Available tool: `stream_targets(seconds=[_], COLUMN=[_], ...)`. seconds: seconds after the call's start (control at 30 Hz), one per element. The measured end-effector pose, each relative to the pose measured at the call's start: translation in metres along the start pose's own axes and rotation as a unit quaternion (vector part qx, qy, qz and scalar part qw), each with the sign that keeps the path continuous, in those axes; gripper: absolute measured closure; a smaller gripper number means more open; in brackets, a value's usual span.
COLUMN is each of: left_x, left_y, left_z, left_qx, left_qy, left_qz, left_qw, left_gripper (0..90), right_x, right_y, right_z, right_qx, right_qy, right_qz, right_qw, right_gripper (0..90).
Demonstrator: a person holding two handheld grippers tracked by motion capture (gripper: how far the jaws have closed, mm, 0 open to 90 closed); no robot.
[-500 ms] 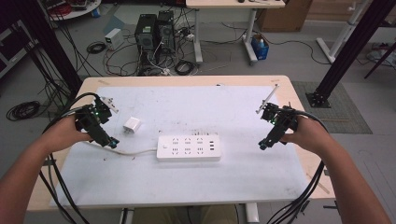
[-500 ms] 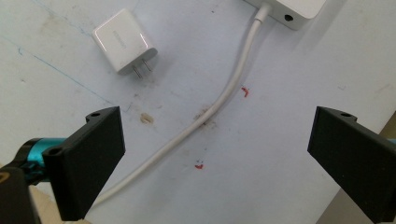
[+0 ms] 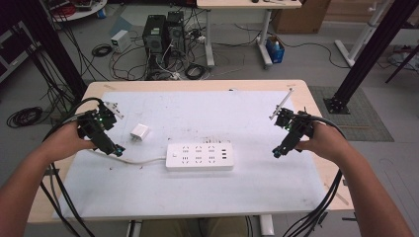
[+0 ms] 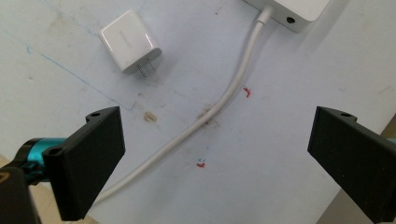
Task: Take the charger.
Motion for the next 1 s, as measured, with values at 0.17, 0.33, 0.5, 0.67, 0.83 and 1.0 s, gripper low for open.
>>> stream_targets(seconds=[0.17,0.33,0.5,0.67,0.83,1.0], left_x=[0.0,0.001,0.004,0.015,0.041,0.059], left_y=[0.001,0.005,0.01,0.016,0.02,0.027], left_z=[0.0,-0.005,-0.016,-0.025,-0.037,-0.046], left_qx=[-0.015,-0.042,-0.105,-0.155,-0.194,-0.178], left_qy=[0.011,0.025,0.035,0.041,0.04,0.042], left_qz=[0.0,0.002,0.015,0.015,-0.006,-0.01], left_qw=[0.9998,0.9988,0.9938,0.9869,0.9801,0.9831], left_gripper=[3.9,3.9,3.9,3.9,3.9,3.9], right_x=[-0.004,-0.003,-0.002,-0.002,-0.002,-0.002], right_y=[0.0,0.001,0.002,0.002,0.001,0.0], right_z=[0.001,-0.001,-0.001,0.001,0.002,0.002], right_qx=[0.0,-0.007,-0.005,-0.002,0.003,0.004], right_qy=[-0.005,-0.005,-0.007,-0.009,-0.008,-0.01], right_qz=[0.006,0.006,0.006,0.004,0.003,0.0], right_qw=[1.0,0.9999,0.9999,1.0,1.0,0.9999], right_gripper=[1.3,1.3,1.3,1.3,1.3,1.3])
Point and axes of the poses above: each handheld gripper's, and its own axes: x roughly forward along the jaws, y roughly out of its top, z roughly to its right, the point moved 8 cm from there along x, roughly forward along the jaws, and after that the axes turned 5 degrees about x, right-handed, at the moved point
